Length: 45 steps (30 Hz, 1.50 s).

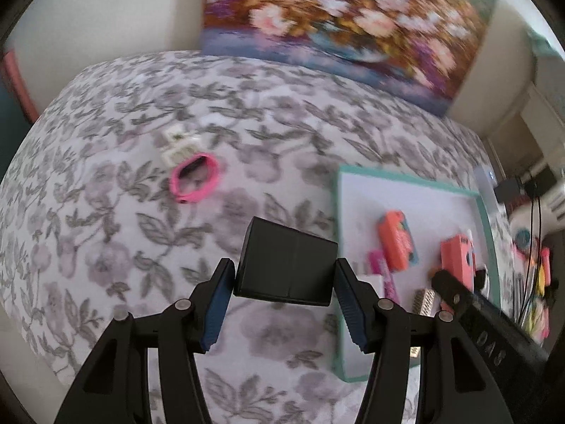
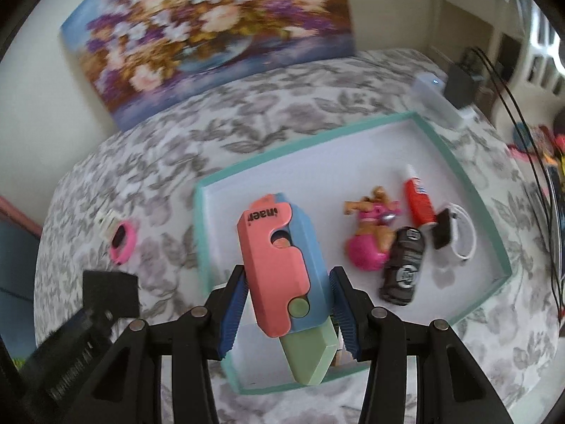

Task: Organize rigid objects
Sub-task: 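Carry the black charger and coral knife toy over the white tray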

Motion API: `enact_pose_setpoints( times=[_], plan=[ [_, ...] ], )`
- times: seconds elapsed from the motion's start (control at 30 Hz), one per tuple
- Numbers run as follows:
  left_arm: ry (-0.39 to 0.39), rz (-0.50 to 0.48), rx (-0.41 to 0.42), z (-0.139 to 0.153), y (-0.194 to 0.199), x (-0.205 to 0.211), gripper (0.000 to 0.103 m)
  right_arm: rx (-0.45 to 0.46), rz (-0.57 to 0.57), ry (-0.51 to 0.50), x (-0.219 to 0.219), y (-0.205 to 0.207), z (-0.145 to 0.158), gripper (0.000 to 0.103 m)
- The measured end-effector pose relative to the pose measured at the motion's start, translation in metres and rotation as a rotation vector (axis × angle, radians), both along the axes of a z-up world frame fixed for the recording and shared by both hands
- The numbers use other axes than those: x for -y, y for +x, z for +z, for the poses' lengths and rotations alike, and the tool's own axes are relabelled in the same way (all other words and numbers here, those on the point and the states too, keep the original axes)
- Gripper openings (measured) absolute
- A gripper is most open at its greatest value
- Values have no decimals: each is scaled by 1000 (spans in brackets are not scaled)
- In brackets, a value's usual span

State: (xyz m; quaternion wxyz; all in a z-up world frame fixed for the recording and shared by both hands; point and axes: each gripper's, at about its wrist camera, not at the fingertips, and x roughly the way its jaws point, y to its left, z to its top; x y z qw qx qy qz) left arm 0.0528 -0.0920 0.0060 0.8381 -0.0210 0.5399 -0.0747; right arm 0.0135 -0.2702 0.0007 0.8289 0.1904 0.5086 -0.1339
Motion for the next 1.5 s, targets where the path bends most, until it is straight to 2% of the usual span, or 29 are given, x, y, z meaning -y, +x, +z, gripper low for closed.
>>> enact_pose_setpoints(
  times=[0.2, 0.33, 0.63, 0.93, 1.5],
  plan=[
    [53, -125, 10, -6, -13, 47, 59, -13, -70, 20, 34, -8, -7, 50],
    [66, -176, 5, -9, -20, 68, 59, -20, -111, 27, 54, -14, -10, 50],
    [102, -242, -12, -21, -30, 98, 59, -46, -196, 35, 90, -29, -17, 50],
    [122, -271, -30, -31, -35, 111, 59, -65, -210, 46, 101, -33, -23, 50],
    [135, -292, -52, -38, -34, 112, 59, -114, -183, 49, 95, -28, -34, 51]
  ],
)
